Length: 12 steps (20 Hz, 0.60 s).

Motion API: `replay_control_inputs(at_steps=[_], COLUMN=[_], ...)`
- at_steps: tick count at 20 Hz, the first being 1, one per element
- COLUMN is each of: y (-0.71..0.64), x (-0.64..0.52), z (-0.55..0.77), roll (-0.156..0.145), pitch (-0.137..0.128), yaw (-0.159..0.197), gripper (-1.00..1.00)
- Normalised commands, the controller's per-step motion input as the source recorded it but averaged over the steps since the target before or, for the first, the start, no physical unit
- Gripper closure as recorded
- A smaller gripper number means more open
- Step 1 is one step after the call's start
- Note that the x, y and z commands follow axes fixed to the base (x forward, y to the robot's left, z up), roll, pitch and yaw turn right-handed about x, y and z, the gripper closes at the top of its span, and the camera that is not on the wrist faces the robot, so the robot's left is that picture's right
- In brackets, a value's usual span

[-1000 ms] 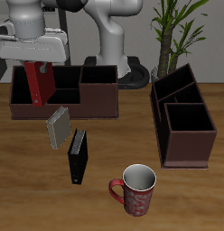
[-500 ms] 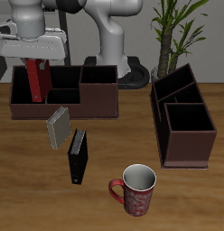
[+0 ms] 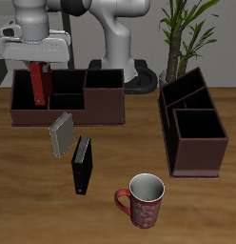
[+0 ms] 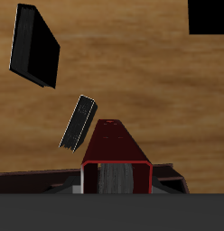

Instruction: Place the red book into the back desk caddy's left compartment and place the black book into the back desk caddy's left compartment and place the yellow book into the left desk caddy's right compartment

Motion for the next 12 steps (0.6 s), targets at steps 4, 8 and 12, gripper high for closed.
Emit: replay_control_inputs(at_steps=[4, 8, 12], y=[-0.01, 0.00, 0.09], x=[-0.30, -0.08, -0.40], z=[0.01, -0.05, -0.09], roll=[0.013, -0.017, 0.015], pitch=[-0.023, 0.009, 0.000], yaw=[0.037, -0.017, 0.029], gripper=[1.00, 1.00, 1.00])
